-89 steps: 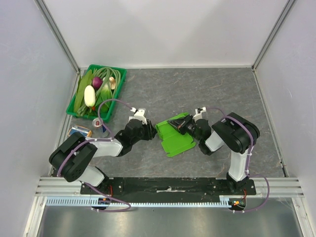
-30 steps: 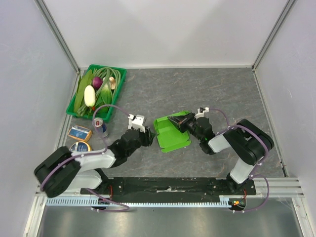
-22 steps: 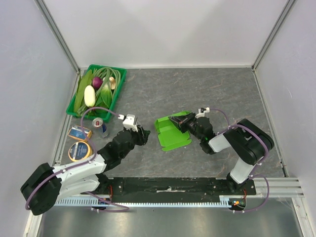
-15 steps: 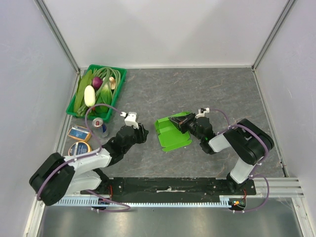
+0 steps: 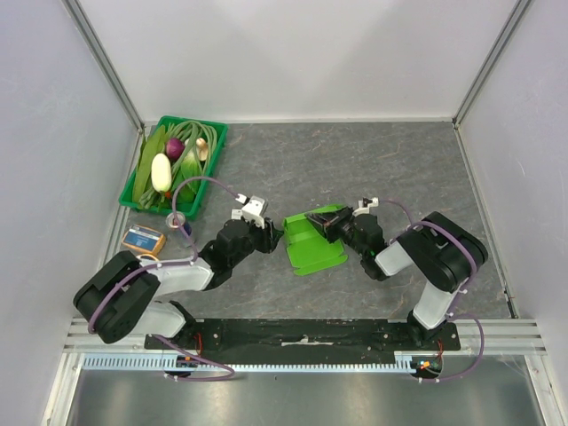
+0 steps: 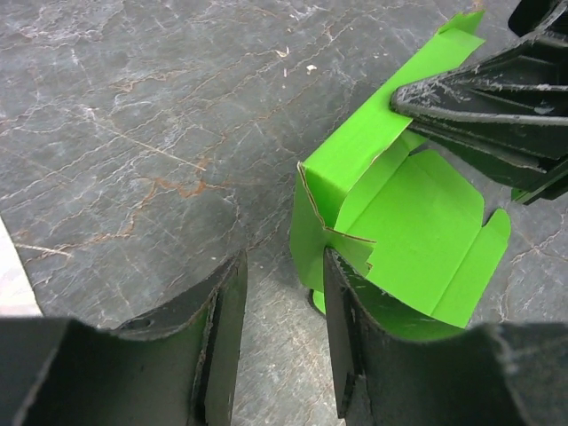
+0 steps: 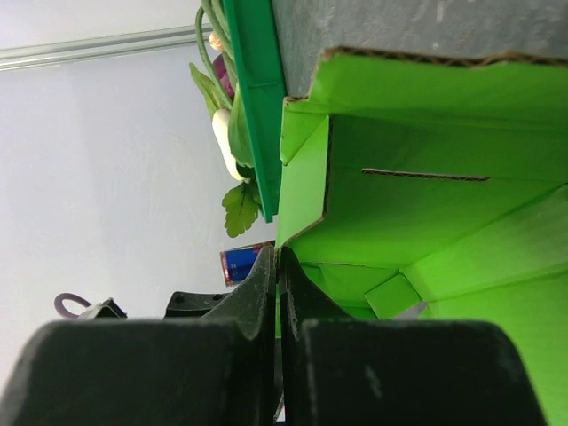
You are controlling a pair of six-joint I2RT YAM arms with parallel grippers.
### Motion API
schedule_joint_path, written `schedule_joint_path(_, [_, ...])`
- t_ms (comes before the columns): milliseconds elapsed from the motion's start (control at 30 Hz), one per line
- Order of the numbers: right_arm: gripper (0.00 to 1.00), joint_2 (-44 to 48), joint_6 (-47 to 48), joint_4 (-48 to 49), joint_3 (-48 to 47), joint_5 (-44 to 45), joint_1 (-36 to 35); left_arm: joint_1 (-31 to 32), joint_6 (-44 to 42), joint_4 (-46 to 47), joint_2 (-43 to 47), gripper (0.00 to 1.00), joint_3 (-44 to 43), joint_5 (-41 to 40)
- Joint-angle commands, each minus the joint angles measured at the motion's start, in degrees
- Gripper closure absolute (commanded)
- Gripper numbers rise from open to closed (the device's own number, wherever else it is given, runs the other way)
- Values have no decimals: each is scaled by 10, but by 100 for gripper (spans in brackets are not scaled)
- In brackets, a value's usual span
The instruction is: Fold the paper box
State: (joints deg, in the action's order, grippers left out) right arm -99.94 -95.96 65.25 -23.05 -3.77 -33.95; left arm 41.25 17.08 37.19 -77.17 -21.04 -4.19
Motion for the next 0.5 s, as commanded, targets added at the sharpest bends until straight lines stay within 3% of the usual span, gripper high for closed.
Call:
schedule_joint_path(0, [100,-23,11,69,26,19,-2,6,-31,54,-23,54,-9,23])
schedule_joint_path(467, [100,-30,18,145,52,25,-7,34,-27,67,-60,54,-30,30])
